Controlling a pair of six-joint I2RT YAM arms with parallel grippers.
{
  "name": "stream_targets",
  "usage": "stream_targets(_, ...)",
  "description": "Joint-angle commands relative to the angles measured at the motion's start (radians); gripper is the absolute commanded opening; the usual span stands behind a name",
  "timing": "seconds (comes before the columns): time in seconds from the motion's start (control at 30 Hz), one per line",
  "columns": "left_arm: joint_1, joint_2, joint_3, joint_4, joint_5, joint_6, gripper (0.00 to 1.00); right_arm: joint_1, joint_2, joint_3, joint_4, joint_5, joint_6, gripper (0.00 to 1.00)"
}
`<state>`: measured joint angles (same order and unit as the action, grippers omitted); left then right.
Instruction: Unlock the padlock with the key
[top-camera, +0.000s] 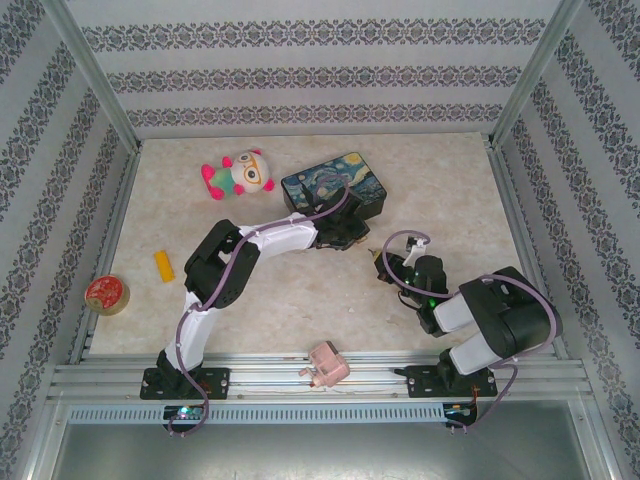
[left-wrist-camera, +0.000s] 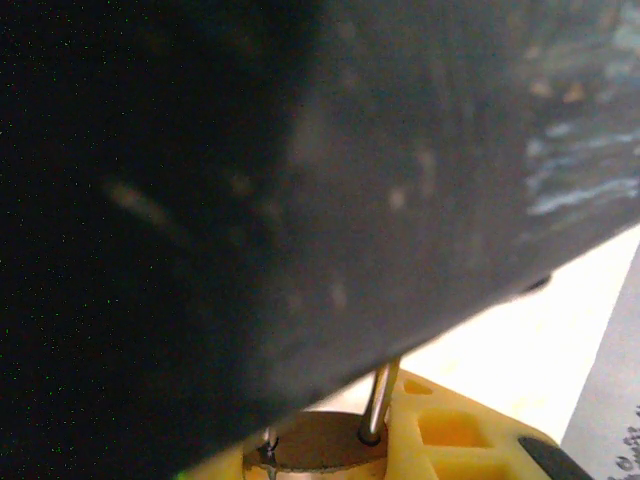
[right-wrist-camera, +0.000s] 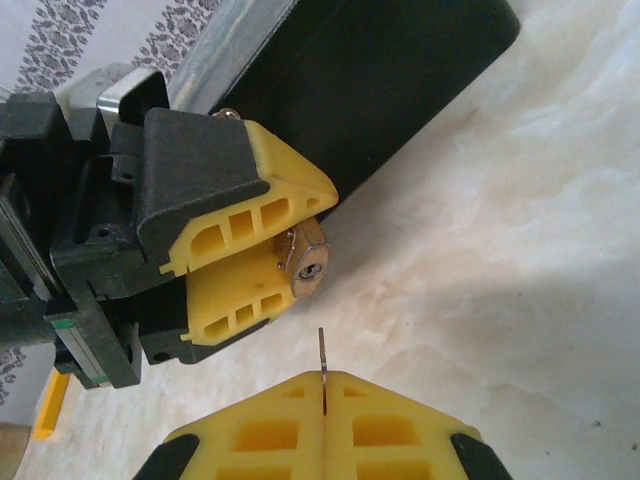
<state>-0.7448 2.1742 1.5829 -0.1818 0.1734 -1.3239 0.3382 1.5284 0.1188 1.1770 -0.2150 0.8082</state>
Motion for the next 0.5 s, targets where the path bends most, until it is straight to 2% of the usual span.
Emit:
stream_targets(0.0,-0.004,0.020,-0.043,0.078,0.101,-0.177,0.18,0.019,0.013,0.007,0.094,0.080,-0.004,0.00)
stream_targets(0.23,-0.004,0.014,-0.073,0.100,0.110,-0.288,0.20,0.032,0.030,0.020,0.138,0.152,-0.016,0.00)
stream_targets(0.47,-0.005,0.021,-0.069,0.109,0.130,-0.325,0.21,0.033,0.048,0.023,0.173,0.163,-0.008,0.00)
